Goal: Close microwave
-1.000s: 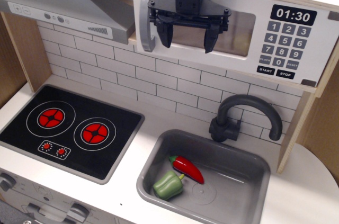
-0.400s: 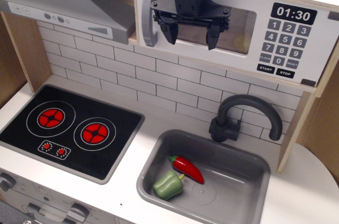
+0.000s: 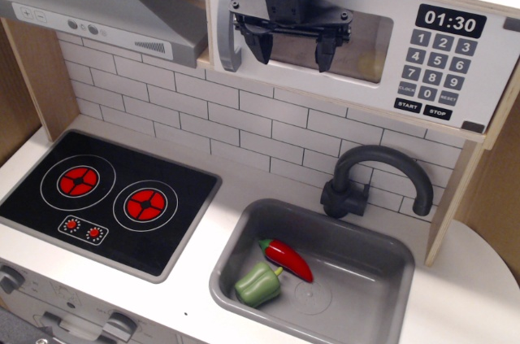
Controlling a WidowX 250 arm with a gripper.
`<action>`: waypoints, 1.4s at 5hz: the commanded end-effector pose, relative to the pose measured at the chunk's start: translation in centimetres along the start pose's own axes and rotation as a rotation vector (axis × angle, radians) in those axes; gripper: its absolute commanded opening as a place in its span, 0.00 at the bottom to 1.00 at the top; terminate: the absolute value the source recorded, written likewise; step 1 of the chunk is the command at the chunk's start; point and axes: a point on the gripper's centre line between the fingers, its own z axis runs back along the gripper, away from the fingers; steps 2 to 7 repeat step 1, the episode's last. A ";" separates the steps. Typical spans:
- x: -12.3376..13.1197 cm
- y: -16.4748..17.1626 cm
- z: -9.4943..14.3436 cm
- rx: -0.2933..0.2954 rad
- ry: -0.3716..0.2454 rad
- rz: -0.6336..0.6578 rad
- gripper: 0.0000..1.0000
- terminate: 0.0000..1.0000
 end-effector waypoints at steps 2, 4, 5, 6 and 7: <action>1.2 0.2 2.8 -0.012 -0.069 0.002 1.00 1.00; 1.2 0.2 2.8 -0.012 -0.069 0.002 1.00 1.00; 1.2 0.2 2.8 -0.012 -0.069 0.002 1.00 1.00; 1.2 0.2 2.8 -0.012 -0.069 0.002 1.00 1.00; 1.2 0.2 2.8 -0.012 -0.069 0.002 1.00 1.00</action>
